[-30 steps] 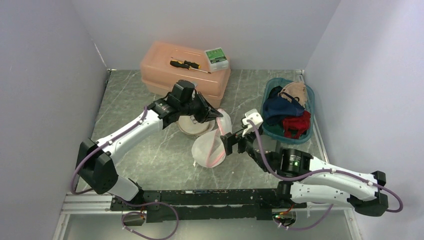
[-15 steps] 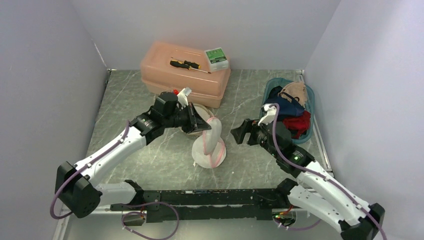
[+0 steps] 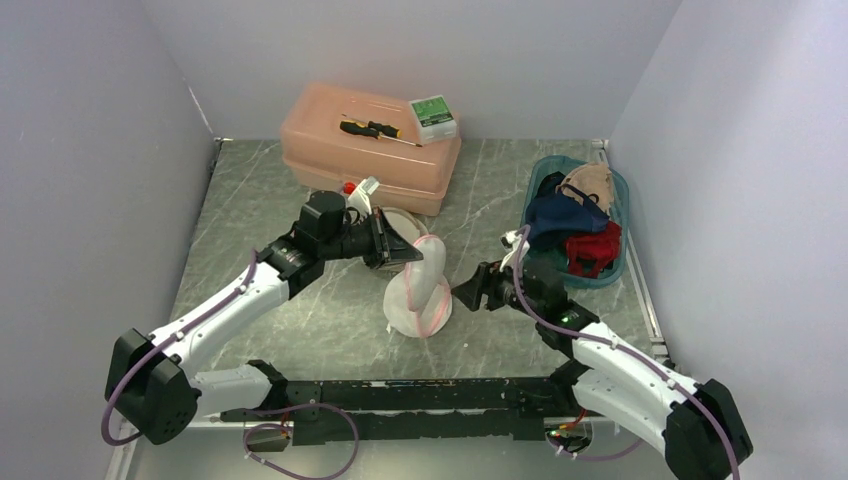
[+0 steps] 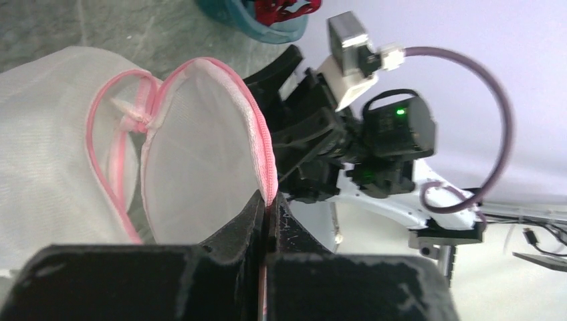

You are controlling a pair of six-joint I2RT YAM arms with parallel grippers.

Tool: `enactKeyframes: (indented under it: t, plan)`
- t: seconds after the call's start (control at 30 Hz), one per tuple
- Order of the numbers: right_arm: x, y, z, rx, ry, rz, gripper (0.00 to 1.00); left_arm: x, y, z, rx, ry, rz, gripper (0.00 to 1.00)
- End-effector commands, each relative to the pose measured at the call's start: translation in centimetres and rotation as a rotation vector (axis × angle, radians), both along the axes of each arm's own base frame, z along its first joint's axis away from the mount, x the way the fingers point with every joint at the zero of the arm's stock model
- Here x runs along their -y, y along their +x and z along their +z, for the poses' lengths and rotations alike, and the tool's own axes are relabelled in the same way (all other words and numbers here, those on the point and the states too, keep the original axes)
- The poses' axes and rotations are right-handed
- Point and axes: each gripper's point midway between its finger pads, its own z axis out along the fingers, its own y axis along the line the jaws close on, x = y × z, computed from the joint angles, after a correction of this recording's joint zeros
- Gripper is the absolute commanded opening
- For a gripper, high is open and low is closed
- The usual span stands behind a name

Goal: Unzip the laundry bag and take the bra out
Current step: Close the laundry bag at the center of the board.

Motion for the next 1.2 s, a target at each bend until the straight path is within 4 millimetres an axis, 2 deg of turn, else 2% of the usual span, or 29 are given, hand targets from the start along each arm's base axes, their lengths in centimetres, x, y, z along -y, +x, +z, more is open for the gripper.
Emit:
enactKeyframes:
  t: [0.0, 0.2, 0.47, 0.53, 0.63, 0.7, 0.87, 1.03, 1.17]
  plan:
    - [-1.0, 1.5, 1.8, 0.182, 0.032, 0.017, 0.72, 0.9, -0.3, 4.1, 0.041, -0.176, -0.038, 0.03]
    - [-2.4, 2.4, 1.1, 0.223, 0.014, -0.018, 0.77, 1.3, -0.7, 5.1, 0.022, -0.239, -0.061, 0.03]
    - [-2.3, 3.5, -0.1, 0.271, 0.031, -0.064, 0.75, 0.5, -1.5, 5.3, 0.032, -0.225, -0.065, 0.03]
    - [-2.7, 3.5, 0.0, 0.286, 0.041, -0.055, 0.67, 0.4, -1.5, 5.2, 0.03, -0.222, -0.064, 0.03]
    - [-3.2, 3.3, 0.7, 0.311, 0.06, -0.034, 0.41, 0.2, -1.4, 4.6, 0.02, -0.218, -0.059, 0.03]
    - [-3.4, 2.9, 1.2, 0.322, 0.069, -0.022, 0.29, 0.2, -1.3, 4.0, 0.01, -0.218, -0.052, 0.02]
    - [-2.8, 1.4, 1.6, 0.265, 0.048, -0.043, 0.23, 0.2, -0.7, 1.7, -0.014, -0.213, -0.027, 0.03]
    - [-0.5, 0.1, -0.9, 0.122, -0.008, -0.133, 0.13, 1.0, -0.1, -0.9, -0.032, -0.248, -0.035, 0.03]
    - [0.5, -0.6, -1.6, 0.096, -0.01, -0.161, 0.11, 1.7, 0.6, -2.5, -0.045, -0.288, -0.046, 0.03]
